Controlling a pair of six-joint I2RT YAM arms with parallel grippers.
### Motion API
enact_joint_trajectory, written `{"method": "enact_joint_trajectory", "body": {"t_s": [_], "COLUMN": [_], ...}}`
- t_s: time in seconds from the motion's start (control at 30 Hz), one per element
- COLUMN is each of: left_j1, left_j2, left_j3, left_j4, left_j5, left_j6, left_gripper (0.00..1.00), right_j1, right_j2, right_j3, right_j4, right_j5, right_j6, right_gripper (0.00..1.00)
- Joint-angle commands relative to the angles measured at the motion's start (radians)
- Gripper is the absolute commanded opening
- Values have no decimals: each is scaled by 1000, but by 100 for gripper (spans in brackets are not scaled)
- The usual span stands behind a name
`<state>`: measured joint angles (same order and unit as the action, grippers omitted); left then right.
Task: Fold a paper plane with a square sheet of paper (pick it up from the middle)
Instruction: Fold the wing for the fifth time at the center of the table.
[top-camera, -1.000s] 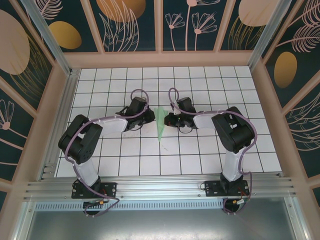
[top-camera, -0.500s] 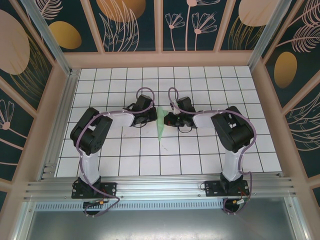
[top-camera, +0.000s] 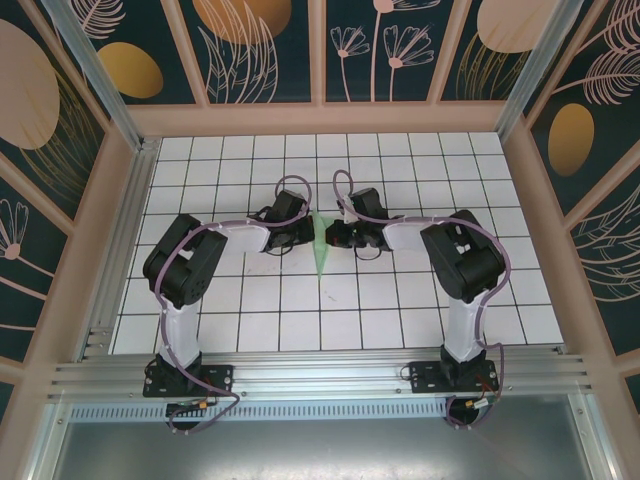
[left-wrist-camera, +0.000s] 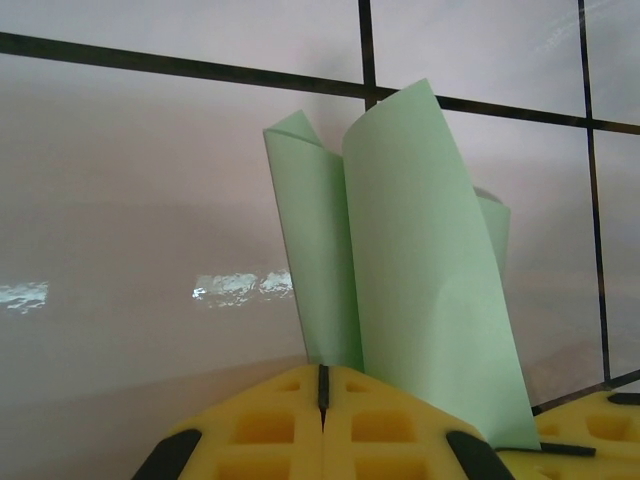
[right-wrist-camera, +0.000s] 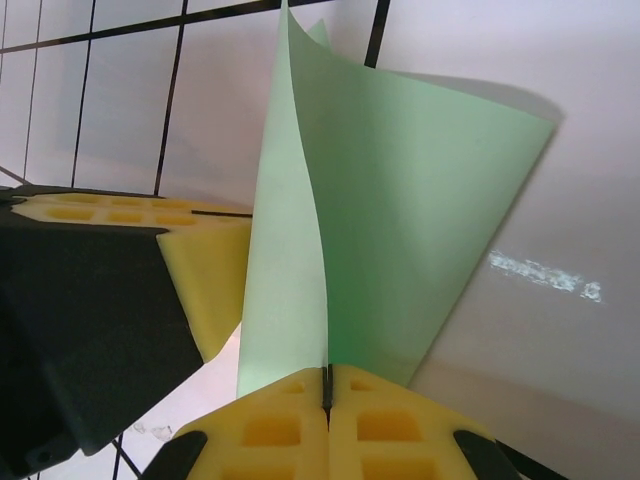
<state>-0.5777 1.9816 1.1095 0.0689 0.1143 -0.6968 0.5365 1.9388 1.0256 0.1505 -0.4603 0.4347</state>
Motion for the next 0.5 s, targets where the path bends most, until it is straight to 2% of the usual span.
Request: {"method": "enact_joint_trajectory", "body": {"t_s": [0.0, 0.47], "left_j1": [2, 2], "left_j2": [25, 20], "left_j3": [1, -2], "left_j4": [-65, -52], "left_j5": [5, 24], "left_j6": [32, 49], "left_gripper": [0, 0], "right_j1": [-6, -7], "right_j2": [21, 50], "right_j3": [24, 51], "right_j4": [-23, -41], "right_j5": [20, 30], "right_j6": [-29, -44], "right_gripper": [1, 1]}}
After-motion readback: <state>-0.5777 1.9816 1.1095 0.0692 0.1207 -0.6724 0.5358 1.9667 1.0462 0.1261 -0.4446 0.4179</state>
